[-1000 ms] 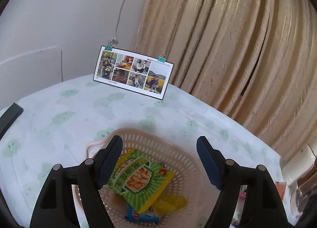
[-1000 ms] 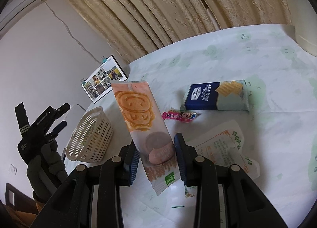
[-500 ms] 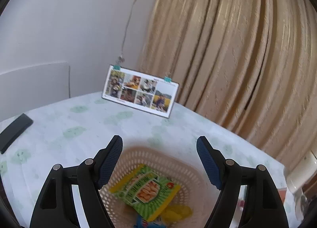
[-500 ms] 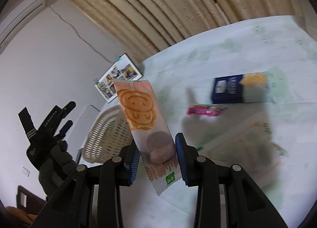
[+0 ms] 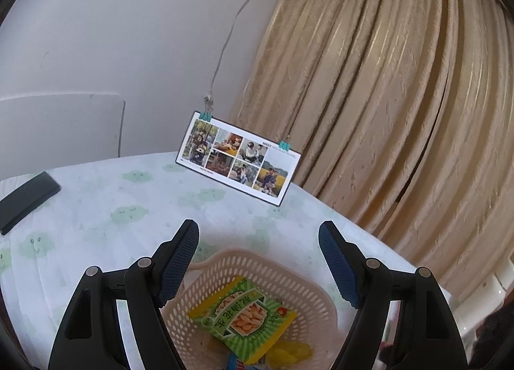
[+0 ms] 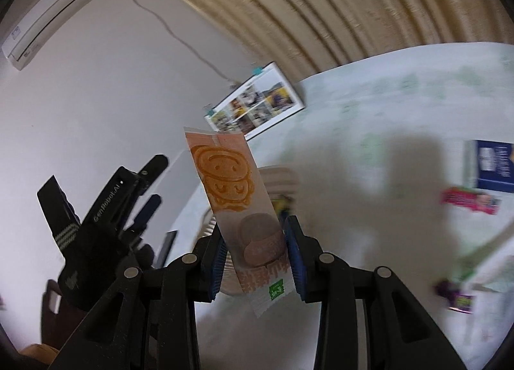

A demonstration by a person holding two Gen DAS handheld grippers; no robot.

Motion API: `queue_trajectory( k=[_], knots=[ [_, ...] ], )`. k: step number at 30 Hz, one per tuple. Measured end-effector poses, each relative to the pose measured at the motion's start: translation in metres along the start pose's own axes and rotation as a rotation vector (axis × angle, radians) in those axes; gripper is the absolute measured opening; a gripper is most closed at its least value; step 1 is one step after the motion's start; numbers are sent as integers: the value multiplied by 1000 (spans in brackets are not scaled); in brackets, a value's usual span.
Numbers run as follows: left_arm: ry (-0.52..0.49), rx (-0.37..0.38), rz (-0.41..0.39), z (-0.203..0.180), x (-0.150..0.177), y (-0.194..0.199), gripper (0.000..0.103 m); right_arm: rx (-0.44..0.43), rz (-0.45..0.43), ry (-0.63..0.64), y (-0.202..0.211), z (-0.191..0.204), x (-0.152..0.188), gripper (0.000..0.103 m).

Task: Organize snacks
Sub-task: 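Drop the orange cookie packet into the basket and open the right gripper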

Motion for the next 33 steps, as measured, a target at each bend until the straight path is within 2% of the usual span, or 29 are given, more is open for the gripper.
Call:
queue_trajectory(
  k=[5, 7, 11, 25, 33],
  knots=[
    [24, -2, -22, 6, -4, 5, 77, -53, 46, -19, -33, 17, 5, 36],
    [40, -1, -23, 10, -5, 6, 77, -51, 58, -34, -42, 15, 9, 36],
    [59, 1, -17, 13, -7, 5, 77, -30, 71, -59, -54, 9, 15, 45],
    [9, 28, 28, -2, 4, 0, 77, 78, 10, 1, -39, -4, 17, 47],
    [-56, 61, 43, -21, 14, -1, 77, 164, -55, -8, -11, -24, 15, 49]
  ],
)
Point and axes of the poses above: each gripper's, at about its wrist camera, not at the fingertips, and y roughly against the way its jaws point, z to its left, x to its underside, the point moved 5 cm from there along -y, roughly the way its jaws point, and after that the axes turned 3 degrees about y, right-handed, at the moved point
